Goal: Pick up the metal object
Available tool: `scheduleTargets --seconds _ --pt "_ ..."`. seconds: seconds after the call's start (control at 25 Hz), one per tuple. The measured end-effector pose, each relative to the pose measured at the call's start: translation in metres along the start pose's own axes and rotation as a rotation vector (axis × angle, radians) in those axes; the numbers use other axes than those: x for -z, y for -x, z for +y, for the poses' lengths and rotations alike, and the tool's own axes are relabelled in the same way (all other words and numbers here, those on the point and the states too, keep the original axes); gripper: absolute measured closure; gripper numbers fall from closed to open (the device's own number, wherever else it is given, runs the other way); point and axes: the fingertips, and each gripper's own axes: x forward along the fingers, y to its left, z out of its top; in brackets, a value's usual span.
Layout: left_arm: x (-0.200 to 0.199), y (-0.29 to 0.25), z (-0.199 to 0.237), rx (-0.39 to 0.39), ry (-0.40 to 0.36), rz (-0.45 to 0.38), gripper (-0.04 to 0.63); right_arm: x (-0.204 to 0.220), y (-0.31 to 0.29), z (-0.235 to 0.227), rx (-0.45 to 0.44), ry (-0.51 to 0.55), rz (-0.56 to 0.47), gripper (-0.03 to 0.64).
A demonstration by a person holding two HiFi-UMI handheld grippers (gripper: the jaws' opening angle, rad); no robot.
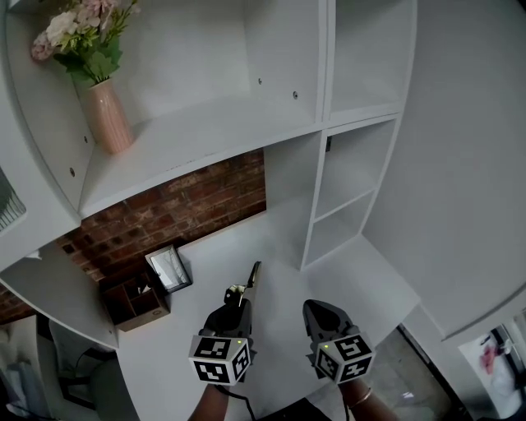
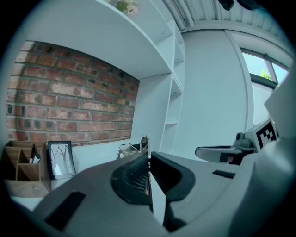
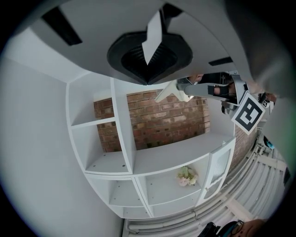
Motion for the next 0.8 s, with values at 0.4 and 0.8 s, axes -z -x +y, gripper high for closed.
scheduleTargets --seconds 0.4,0.8 --pt "-0.001 0.029 -0.001 -0.008 -0.021 -0.045 0.584 -0.005 0.014 0.017 0.027 0.04 -0.011 0.612" --pt "-0.003 0.046 0.001 -0.021 -0.033 -0.068 0.584 -0.006 0.023 0.024 0.044 0.051 -0.025 0.612"
